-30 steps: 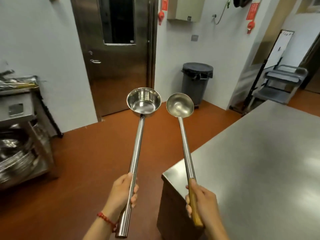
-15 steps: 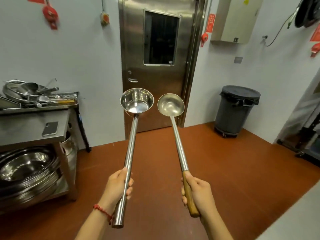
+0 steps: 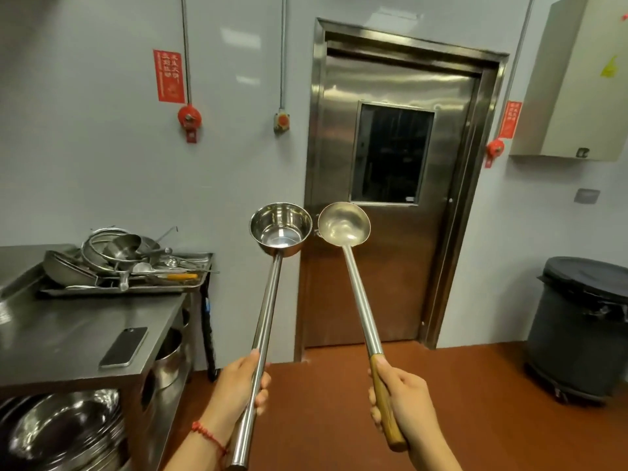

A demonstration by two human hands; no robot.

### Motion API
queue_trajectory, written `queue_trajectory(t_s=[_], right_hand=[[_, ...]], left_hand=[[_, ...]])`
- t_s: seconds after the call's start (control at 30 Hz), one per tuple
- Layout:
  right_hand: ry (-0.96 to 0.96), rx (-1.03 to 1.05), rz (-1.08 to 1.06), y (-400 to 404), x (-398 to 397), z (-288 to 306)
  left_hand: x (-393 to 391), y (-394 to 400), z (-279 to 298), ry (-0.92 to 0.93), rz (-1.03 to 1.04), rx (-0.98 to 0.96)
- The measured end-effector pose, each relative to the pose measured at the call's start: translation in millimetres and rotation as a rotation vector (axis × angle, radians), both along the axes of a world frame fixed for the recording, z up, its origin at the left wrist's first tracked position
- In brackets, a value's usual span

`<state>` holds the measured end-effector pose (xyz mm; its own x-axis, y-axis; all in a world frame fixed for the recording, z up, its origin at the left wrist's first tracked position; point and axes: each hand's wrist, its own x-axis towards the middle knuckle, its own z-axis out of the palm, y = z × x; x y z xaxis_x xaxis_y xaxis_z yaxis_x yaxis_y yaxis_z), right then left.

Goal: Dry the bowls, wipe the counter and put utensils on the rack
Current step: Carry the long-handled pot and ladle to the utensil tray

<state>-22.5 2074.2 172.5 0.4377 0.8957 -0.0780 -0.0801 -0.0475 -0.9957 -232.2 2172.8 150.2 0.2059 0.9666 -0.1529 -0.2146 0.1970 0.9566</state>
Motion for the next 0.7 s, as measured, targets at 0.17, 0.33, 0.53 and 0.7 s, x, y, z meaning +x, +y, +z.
queue_trajectory(t_s=[0.17, 0.33, 0.53, 0.7], right_hand=[[0.011, 0.031, 0.040, 130, 8, 7], [0.024, 0.062, 0.092, 261, 11, 28], [-0.006, 0.068, 0.163, 393, 26, 43], [-0.003, 0.054, 0.259, 498, 43, 42]], left_hand=[[-2, 115, 6, -0.017, 0.069, 0.006], [-7, 237, 27, -0.008, 0.121, 0.034], [-4, 356, 40, -0.040, 0.207, 0.026], [7, 434, 43, -0.037, 0.309, 0.053]])
